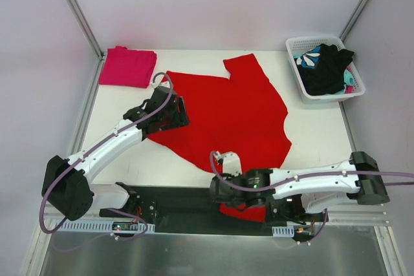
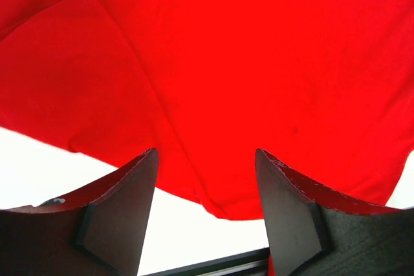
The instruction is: Fold and stack the t-shirts
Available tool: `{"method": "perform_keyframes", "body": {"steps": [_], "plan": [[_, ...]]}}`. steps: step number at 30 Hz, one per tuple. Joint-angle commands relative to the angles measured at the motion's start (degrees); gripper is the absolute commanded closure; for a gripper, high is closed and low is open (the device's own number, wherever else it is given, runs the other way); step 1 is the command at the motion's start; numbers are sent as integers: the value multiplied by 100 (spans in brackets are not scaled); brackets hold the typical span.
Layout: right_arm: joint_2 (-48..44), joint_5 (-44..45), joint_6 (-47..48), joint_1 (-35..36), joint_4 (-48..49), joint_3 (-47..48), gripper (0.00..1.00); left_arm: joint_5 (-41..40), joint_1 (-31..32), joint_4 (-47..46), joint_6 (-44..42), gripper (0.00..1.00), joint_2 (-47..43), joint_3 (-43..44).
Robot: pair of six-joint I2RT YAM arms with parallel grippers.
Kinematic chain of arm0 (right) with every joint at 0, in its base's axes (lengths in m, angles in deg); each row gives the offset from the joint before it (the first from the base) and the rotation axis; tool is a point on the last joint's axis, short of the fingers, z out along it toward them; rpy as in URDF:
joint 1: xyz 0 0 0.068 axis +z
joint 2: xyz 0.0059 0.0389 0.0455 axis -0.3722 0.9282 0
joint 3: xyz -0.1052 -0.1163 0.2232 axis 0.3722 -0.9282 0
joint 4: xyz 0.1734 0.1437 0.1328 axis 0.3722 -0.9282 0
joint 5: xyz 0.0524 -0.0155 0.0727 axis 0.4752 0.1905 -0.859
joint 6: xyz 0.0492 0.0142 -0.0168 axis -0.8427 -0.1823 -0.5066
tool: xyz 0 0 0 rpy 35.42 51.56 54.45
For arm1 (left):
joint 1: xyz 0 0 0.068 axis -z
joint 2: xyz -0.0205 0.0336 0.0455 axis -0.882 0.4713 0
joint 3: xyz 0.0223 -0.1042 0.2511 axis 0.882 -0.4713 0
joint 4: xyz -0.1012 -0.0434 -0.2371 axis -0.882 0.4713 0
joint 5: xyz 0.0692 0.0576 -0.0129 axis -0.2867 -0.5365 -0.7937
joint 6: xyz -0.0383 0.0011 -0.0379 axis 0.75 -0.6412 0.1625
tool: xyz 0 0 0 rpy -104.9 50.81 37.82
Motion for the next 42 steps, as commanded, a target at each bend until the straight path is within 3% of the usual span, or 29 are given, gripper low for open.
{"method": "perform_keyframes", "body": {"steps": [1, 5, 8, 12, 20, 42], "plan": [[-906, 971, 105, -771, -274, -306, 68, 302, 62, -346, -89, 39, 308, 256], [-1488, 1209, 560, -1729, -80, -457, 69, 209, 115, -584, -342, 40, 914, 572], [-1638, 1262, 817, -1888, -167, -308, 69, -22, -34, -497, -668, 43, 1573, 941], [-1779, 1262, 757, -1915, -422, -368, 69, -232, -438, -75, -590, 46, 2189, 1320], [-2456, 1148, 457, -1915, -501, -993, 69, -320, -1124, 364, -379, 51, 2576, 1539], [-3423, 1174, 387, -1915, -800, -1116, 69, -461, -1151, 558, -256, 56, 3806, 2277]]}}
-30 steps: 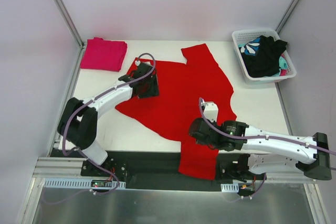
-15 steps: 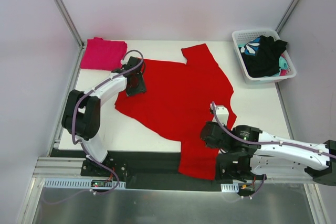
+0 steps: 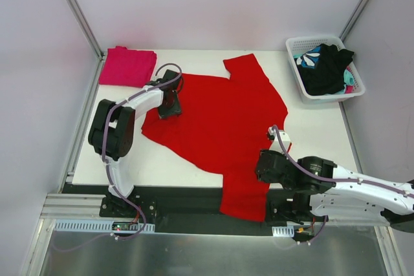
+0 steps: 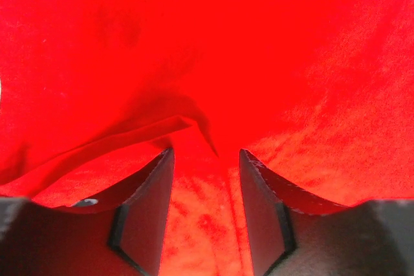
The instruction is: Fold and stack the t-shirts
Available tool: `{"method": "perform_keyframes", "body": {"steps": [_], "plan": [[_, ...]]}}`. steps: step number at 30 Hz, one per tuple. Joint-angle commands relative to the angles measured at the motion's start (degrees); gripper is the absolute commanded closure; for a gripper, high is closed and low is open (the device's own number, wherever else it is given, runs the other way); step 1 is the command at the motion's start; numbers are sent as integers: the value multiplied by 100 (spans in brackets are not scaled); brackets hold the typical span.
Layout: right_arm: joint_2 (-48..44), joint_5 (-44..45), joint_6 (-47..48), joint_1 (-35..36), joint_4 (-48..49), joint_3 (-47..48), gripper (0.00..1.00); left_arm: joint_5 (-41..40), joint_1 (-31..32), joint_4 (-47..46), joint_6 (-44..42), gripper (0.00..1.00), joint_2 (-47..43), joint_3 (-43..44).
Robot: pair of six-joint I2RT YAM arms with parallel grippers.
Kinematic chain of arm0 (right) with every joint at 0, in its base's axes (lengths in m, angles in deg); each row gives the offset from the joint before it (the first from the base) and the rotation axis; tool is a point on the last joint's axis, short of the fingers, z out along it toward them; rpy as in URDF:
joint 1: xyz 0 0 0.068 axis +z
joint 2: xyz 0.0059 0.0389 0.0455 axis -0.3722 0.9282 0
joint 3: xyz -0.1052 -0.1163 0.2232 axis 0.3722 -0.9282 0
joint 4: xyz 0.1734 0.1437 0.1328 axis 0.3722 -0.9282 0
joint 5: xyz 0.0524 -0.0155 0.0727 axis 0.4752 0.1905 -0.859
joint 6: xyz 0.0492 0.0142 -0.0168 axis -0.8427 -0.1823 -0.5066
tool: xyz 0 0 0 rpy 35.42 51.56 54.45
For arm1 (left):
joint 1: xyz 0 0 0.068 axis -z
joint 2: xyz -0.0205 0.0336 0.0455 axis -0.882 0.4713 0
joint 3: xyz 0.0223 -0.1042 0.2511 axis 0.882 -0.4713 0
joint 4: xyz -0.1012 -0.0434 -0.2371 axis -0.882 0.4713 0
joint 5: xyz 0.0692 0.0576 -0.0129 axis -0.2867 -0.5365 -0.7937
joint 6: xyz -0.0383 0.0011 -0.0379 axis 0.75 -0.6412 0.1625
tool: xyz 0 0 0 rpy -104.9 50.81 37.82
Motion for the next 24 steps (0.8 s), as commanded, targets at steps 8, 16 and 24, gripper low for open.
{"method": "perform_keyframes", "body": {"steps": [8, 16, 24], "plan": [[-316, 200, -114, -14, -388, 89, 70, -74, 19, 331, 144, 86, 287, 524], [-342, 174, -123, -14, -397, 71, 70, -206, 27, 499, 162, 86, -39, 199], [-527, 174, -105, -14, -423, 62, 72, -241, 27, 605, 127, 69, 110, 339]]}}
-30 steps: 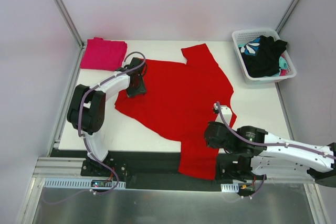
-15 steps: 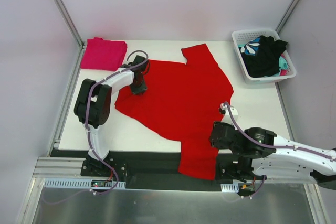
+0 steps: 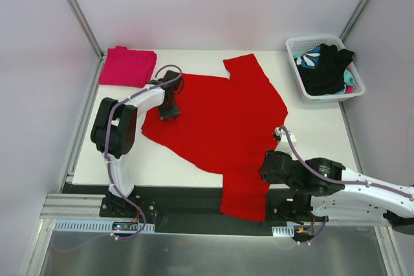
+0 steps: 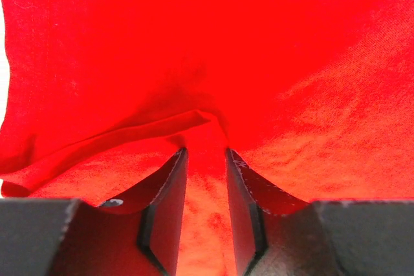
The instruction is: Fold and stack the t-shirts
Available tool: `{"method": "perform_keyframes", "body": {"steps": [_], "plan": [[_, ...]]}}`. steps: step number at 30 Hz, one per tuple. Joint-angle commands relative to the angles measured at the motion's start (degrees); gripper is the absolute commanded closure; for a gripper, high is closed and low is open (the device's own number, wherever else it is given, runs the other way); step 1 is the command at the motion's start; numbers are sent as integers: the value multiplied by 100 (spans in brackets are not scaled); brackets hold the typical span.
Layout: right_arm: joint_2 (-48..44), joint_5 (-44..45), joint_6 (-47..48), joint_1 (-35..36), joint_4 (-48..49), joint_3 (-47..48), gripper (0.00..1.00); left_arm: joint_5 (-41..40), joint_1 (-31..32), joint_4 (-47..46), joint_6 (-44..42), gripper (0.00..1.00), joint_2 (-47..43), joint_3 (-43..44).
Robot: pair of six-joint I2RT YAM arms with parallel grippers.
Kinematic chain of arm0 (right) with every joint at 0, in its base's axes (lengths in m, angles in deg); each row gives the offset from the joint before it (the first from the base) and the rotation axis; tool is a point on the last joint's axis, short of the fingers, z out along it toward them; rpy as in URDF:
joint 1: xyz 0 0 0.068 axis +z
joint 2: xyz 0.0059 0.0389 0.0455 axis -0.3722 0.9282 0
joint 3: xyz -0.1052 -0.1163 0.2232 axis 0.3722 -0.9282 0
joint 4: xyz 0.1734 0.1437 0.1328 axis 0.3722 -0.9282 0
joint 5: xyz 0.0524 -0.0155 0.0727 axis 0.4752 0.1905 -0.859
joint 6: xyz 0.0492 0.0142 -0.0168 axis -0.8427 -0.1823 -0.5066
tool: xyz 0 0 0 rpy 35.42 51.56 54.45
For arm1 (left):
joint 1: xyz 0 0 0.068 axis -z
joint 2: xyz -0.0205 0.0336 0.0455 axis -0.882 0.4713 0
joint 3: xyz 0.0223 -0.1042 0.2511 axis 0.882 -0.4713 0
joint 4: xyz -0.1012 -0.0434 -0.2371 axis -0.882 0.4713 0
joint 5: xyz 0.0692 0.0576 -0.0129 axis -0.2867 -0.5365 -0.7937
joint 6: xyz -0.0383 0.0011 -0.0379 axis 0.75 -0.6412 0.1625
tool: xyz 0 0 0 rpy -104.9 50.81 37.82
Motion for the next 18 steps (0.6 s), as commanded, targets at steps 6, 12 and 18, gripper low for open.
{"method": "perform_keyframes", "body": {"steps": [6, 12, 18], "plan": [[-105, 152, -26, -14, -174, 115, 72, -64, 36, 275, 13, 59, -103, 329], [-87, 117, 9, -14, -87, 115, 73, -82, 45, 345, -13, 57, 55, 575], [-166, 125, 0, -14, -165, 133, 73, -64, 80, 380, 13, 57, 371, 690]]}}
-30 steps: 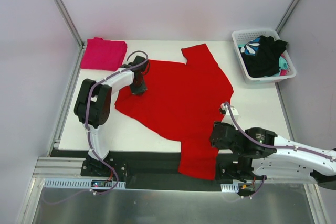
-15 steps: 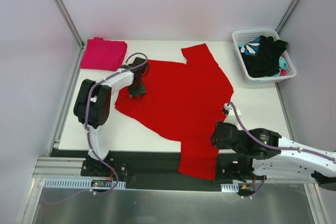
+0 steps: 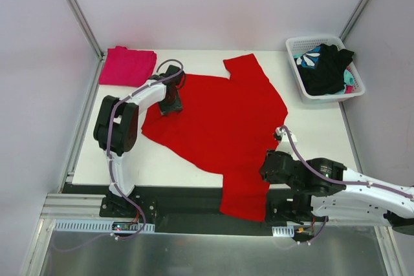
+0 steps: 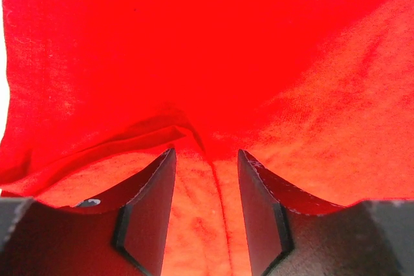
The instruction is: Fold and stack the t-shirts
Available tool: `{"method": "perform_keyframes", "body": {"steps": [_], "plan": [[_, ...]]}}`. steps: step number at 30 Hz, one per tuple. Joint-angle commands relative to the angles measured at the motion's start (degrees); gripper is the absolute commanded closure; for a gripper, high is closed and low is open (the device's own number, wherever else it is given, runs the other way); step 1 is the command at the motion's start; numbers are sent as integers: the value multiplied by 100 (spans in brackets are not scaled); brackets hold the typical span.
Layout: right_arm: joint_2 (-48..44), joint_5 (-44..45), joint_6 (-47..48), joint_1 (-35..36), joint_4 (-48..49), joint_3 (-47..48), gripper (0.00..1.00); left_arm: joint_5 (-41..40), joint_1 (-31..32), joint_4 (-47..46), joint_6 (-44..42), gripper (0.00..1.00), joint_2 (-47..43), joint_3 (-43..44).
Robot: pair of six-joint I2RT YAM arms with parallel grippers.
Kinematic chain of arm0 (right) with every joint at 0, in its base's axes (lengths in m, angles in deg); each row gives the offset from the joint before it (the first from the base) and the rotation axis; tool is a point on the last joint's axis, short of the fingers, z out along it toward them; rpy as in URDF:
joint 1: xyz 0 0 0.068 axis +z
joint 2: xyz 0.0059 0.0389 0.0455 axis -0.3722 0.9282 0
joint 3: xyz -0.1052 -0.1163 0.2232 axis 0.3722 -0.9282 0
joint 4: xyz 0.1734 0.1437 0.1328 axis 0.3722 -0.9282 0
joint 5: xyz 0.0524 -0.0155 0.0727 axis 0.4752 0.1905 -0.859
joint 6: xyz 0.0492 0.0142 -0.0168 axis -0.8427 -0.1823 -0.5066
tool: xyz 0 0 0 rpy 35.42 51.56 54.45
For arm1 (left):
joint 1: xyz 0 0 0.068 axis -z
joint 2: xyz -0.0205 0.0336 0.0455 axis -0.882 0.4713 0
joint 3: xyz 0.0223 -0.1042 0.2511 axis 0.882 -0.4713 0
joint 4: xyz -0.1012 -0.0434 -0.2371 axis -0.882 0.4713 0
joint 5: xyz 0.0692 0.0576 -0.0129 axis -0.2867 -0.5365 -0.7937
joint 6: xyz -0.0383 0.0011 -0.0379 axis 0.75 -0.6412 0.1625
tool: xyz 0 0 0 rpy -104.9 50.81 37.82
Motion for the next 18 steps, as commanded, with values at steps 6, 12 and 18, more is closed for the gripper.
{"method": "perform_keyframes", "body": {"steps": [6, 12, 18], "plan": [[-217, 171, -39, -14, -269, 141, 73, -62, 85, 197, 24, 59, 291, 106], [-279, 189, -66, -14, -295, 124, 73, -88, 85, 223, 42, 71, 273, 44], [-305, 154, -118, -14, -304, 63, 73, -114, 85, 293, 59, 85, 142, -70]]}}
